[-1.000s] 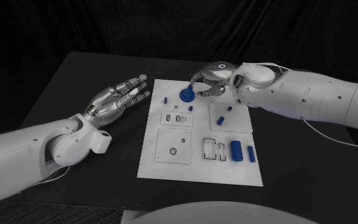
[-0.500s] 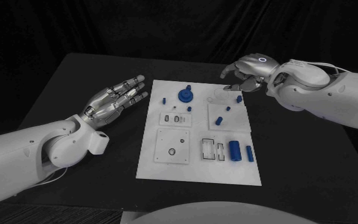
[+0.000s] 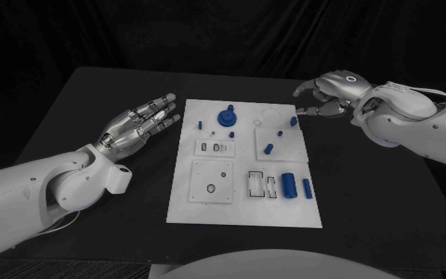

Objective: Assemble the parts on the task board

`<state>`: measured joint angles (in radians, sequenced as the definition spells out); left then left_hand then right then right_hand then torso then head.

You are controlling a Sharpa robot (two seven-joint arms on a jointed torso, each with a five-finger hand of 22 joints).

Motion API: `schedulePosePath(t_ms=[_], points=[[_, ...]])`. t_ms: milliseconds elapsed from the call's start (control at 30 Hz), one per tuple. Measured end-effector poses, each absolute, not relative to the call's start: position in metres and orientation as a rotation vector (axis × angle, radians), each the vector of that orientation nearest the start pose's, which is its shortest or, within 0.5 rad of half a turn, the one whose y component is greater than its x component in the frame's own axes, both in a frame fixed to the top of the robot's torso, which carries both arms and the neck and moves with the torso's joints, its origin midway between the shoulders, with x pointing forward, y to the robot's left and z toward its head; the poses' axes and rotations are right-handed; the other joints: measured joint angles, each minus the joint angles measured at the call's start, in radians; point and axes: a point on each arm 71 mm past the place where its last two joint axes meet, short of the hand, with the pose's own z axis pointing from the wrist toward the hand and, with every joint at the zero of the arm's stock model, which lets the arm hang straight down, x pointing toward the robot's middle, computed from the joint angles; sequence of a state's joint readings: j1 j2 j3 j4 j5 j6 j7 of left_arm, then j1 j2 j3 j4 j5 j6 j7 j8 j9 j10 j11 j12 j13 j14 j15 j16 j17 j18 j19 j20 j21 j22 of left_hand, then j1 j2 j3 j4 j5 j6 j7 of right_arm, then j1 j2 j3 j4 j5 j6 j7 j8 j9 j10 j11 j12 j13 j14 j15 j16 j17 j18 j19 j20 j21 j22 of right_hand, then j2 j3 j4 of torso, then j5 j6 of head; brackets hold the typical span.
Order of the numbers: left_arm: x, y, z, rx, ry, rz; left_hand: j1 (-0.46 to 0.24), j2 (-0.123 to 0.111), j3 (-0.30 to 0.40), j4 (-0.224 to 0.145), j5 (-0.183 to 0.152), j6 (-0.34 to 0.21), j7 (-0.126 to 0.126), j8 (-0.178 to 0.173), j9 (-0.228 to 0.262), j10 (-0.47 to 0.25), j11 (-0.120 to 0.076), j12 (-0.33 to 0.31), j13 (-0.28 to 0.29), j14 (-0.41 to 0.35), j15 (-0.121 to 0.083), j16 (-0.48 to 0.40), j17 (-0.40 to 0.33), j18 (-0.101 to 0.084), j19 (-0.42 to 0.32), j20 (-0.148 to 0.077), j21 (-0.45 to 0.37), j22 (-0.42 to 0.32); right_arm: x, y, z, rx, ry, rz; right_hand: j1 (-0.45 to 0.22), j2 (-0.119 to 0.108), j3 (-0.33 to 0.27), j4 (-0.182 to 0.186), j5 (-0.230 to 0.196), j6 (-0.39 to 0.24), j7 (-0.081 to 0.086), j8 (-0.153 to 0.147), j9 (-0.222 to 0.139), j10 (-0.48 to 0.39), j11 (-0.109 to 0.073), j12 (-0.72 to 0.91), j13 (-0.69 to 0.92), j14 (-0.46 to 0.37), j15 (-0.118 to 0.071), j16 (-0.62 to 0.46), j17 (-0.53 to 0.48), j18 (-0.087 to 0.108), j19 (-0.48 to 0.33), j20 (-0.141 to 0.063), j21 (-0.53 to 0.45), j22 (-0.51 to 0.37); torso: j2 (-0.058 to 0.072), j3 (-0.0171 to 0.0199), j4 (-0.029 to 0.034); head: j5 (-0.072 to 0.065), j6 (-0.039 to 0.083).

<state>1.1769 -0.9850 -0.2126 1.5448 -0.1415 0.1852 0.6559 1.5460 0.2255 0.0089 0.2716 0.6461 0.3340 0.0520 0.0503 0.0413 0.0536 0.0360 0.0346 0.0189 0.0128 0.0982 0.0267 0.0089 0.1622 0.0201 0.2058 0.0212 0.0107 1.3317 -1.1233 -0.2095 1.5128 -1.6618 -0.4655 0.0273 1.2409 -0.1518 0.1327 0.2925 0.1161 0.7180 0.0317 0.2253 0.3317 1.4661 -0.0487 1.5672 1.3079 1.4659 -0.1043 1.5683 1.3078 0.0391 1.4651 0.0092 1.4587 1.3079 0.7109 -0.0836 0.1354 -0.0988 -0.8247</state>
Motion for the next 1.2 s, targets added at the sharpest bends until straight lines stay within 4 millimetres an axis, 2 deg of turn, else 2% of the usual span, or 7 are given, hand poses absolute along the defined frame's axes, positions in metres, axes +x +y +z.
schedulePosePath(t_ms=[100, 200, 500, 700, 867, 1200], points=[[0.434, 0.249, -0.225, -0.868, 1.576, -1.946, 0.0, 0.0, 0.0, 0.0, 0.0, 0.0, 0.0, 0.0, 0.0, 0.0, 0.0, 0.0, 0.0, 0.0, 0.0, 0.0, 0.0, 0.0, 0.0, 0.0, 0.0, 0.0, 0.466, -0.34, -0.173, -0.339, 1.517, 0.341, 0.0, 0.0, 0.0, 0.0, 0.062, 0.0, 0.0, 0.0, -0.003, 0.0, 0.0, 0.0, 0.0, 0.0, 0.0, 0.0, 0.0, 0.0, 0.0, 0.0, 0.0, 0.0, 0.001, 0.0016, -0.0005, -0.001, 0.0], [0.435, 0.249, -0.225, -0.868, 1.576, -1.947, 0.0, 0.0, 0.001, -0.001, 0.0, 0.0, 0.0, 0.0, 0.0, 0.0, 0.0, 0.0, 0.0, 0.0, 0.0, 0.0, 0.0, 0.0, 0.0, 0.0, 0.0, 0.0, 0.467, -0.342, -0.179, -0.336, 1.527, 0.333, 0.005, -0.003, 0.0, 0.0, 0.099, 0.0, 0.0, 0.005, -0.005, 0.0, 0.0, 0.0, 0.0, 0.0, 0.0, 0.0, 0.0, 0.0, 0.0, 0.0, 0.0, 0.0, 0.001, 0.0031, -0.0005, -0.003, -0.002], [0.435, 0.249, -0.226, -0.868, 1.576, -1.946, 0.0, 0.0, 0.004, -0.004, 0.0, 0.004, 0.004, 0.0, 0.0, 0.0, 0.0, 0.0, 0.0, 0.0, 0.0, 0.0, 0.0, 0.0, 0.0, 0.0, 0.0, 0.0, 0.47, -0.343, -0.192, -0.334, 1.552, 0.325, 0.009, 0.002, 0.0, 0.0, 0.104, 0.0, 0.0, 0.007, -0.005, 0.0, 0.0, 0.0, 0.0, 0.0, 0.0, -0.004, 0.0, 0.0, 0.0, 0.0, 0.0, 0.0, 0.001, 0.0033, -0.0012, -0.002, -0.005], [0.435, 0.25, -0.226, -0.868, 1.576, -1.946, 0.0, 0.0, 0.004, -0.004, 0.0, 0.004, 0.004, 0.0, 0.0, 0.0, 0.0, 0.0, 0.0, 0.0, 0.0, 0.0, 0.0, 0.0, 0.0, 0.0, 0.0, 0.0, 0.472, -0.342, -0.196, -0.336, 1.562, 0.321, 0.021, 0.003, 0.004, -0.004, 0.119, 0.0, 0.0, 0.007, -0.007, 0.0, 0.0, 0.0, 0.0, 0.0, 0.0, -0.004, 0.0, 0.0, 0.0, 0.0, 0.0, 0.0, 0.0, 0.003, 0.0007, -0.01, -0.006], [0.435, 0.25, -0.226, -0.868, 1.576, -1.945, 0.0, 0.0, 0.004, -0.004, 0.0, 0.004, 0.004, 0.0, 0.0, 0.0, 0.0, 0.0, 0.0, 0.0, 0.0, 0.0, 0.0, 0.0, 0.0, 0.0, 0.0, 0.0, 0.474, -0.34, -0.199, -0.338, 1.571, 0.32, 0.037, -0.001, 0.004, -0.004, 0.123, 0.012, 0.008, 0.022, -0.006, 0.0, 0.0, 0.0, 0.0, 0.0, 0.0, -0.004, 0.0, 0.0, 0.0, 0.0, -0.004, 0.0, 0.0, 0.0025, 0.0014, -0.01, -0.005], [0.434, 0.25, -0.226, -0.869, 1.576, -1.945, 0.0, 0.0, 0.004, -0.004, 0.0, 0.004, 0.004, 0.0, 0.0, 0.0, 0.0, 0.0, 0.0, 0.0, 0.0, 0.0, 0.0, 0.0, 0.0, 0.0, 0.0, 0.0, 0.476, -0.338, -0.208, -0.34, 1.603, 0.314, 0.052, -0.004, 0.004, -0.004, 0.122, 0.022, 0.011, 0.038, 0.001, 0.0, 0.0, 0.0, 0.0, 0.0, 0.0, -0.008, 0.0, 0.0, 0.0, 0.0, -0.008, 0.0, -0.001, 0.0015, 0.0001, -0.008, -0.005]])
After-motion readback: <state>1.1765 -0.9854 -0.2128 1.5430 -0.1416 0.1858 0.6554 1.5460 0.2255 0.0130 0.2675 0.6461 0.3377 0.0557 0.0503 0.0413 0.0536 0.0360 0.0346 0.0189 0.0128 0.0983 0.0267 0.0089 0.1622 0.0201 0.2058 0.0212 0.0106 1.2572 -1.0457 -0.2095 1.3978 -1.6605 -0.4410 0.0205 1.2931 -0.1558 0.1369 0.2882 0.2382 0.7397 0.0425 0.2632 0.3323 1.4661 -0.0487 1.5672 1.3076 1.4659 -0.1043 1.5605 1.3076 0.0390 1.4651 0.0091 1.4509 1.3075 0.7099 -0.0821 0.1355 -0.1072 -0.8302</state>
